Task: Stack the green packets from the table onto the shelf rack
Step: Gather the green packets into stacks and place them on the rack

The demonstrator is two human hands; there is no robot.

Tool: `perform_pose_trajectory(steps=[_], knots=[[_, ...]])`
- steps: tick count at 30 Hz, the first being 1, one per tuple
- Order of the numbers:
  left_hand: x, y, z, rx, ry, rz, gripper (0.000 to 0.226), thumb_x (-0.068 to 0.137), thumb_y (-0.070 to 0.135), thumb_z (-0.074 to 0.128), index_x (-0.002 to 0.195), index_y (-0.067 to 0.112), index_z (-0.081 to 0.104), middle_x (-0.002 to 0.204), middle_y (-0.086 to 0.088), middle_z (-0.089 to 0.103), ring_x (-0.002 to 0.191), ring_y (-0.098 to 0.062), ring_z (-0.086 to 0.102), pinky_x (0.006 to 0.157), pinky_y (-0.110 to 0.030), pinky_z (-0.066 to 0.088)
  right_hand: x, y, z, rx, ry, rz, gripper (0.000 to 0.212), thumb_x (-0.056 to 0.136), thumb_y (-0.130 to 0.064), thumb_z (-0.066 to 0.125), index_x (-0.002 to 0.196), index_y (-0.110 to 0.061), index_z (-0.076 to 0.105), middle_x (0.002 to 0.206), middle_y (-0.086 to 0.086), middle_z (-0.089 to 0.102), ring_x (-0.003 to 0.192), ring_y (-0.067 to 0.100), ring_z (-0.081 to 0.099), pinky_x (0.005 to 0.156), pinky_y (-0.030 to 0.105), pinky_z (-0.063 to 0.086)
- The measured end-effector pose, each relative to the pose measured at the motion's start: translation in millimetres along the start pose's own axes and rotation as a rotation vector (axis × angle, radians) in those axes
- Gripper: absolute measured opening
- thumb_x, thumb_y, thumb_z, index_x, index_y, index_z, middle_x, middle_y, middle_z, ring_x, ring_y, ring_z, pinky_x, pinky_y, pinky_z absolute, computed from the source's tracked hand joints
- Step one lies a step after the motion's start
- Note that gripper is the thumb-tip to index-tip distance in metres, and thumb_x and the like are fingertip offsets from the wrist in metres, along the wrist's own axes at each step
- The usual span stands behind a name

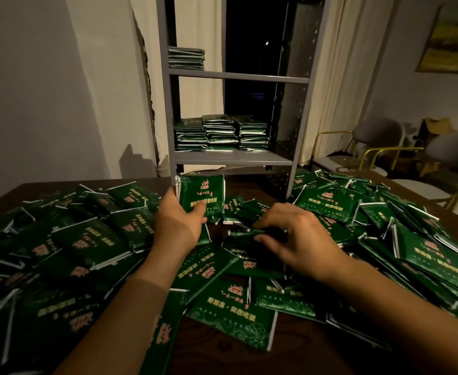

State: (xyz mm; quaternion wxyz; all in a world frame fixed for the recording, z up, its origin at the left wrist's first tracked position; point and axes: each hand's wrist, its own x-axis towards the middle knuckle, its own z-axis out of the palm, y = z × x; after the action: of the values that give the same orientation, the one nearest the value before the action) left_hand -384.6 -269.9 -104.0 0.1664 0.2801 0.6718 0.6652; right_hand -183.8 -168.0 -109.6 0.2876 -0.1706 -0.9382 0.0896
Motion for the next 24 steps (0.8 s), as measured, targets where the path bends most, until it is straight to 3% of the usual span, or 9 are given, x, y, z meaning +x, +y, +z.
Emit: perform_pose_trajectory(steps=[4,9,12,15,18,21,24], knots=[[0.7,-0.1,-1.0,-0.031,0.047,0.031,0.026,0.095,0.005,0.065,0.117,0.015,0.055,0.099,0.005,0.066,0.084,-0.013,0.069,0.089,-0.044,0.059,8.7,-7.2,-11.4,0.148,0.135,0.084,0.017,0.094,-0.027,0.066,0.108,-0.022,0.074,0.101,-0.016,0.065,0.096,-0.002,0.060,0.088,0.020,0.051],[-1.6,2.6,0.4,-0.065,0.058,0.016,0.026,0.098,0.007,0.061,0.120,0.019,0.054,0.094,0.013,0.061,0.084,-0.015,0.069,0.081,-0.035,0.058,23.5,-4.4,-23.8,0.438,0.237,0.278,0.013,0.098,-0.022,0.061,0.104,-0.023,0.072,0.097,-0.009,0.070,0.094,0.007,0.066,0.087,0.031,0.055],[-0.9,4.5,0.4,-0.162,0.049,-0.011,0.021,0.100,0.006,0.056,0.117,0.018,0.054,0.105,0.003,0.063,0.088,-0.013,0.068,0.075,-0.030,0.058,35.0,-4.0,-30.3,0.605,0.225,0.365,0.014,0.100,-0.019,0.059,0.098,-0.026,0.071,0.085,-0.008,0.073,0.083,0.009,0.069,0.079,0.031,0.056],[-1.1,9.0,0.9,-0.291,-0.022,-0.121,0.026,0.098,0.006,0.058,0.123,0.011,0.054,0.125,-0.007,0.062,0.103,-0.027,0.068,0.074,-0.031,0.061,43.2,-4.7,-40.1,0.684,0.140,0.408,0.023,0.096,-0.015,0.063,0.114,-0.027,0.070,0.087,0.000,0.073,0.079,0.013,0.071,0.071,0.028,0.059],[-9.6,11.8,0.2,-0.413,-0.194,-0.270,0.066,0.089,0.026,0.072,0.147,0.011,0.042,0.144,-0.003,0.049,0.104,-0.031,0.068,0.097,-0.047,0.055,49.2,-9.2,-39.9,0.630,0.021,0.360,0.035,0.091,-0.011,0.067,0.120,-0.029,0.064,0.089,-0.003,0.072,0.078,0.008,0.072,0.070,0.026,0.061],[-17.9,13.9,-0.5,-0.457,-0.449,-0.309,0.068,0.080,0.045,0.076,0.135,0.012,0.056,0.133,-0.013,0.065,0.112,-0.031,0.069,0.094,-0.053,0.057,55.2,-16.9,-29.7,0.570,0.015,0.288,0.038,0.087,-0.013,0.074,0.121,-0.028,0.065,0.088,-0.007,0.073,0.081,0.010,0.073,0.073,0.029,0.061],[-23.6,11.7,4.8,-0.388,-0.467,-0.295,0.058,0.082,0.028,0.077,0.132,0.011,0.052,0.123,-0.013,0.070,0.107,-0.029,0.071,0.082,-0.046,0.061,57.1,-22.9,-18.3,0.376,0.109,0.156,0.040,0.082,-0.023,0.080,0.118,-0.029,0.066,0.098,-0.012,0.068,0.088,0.004,0.068,0.082,0.022,0.057]])
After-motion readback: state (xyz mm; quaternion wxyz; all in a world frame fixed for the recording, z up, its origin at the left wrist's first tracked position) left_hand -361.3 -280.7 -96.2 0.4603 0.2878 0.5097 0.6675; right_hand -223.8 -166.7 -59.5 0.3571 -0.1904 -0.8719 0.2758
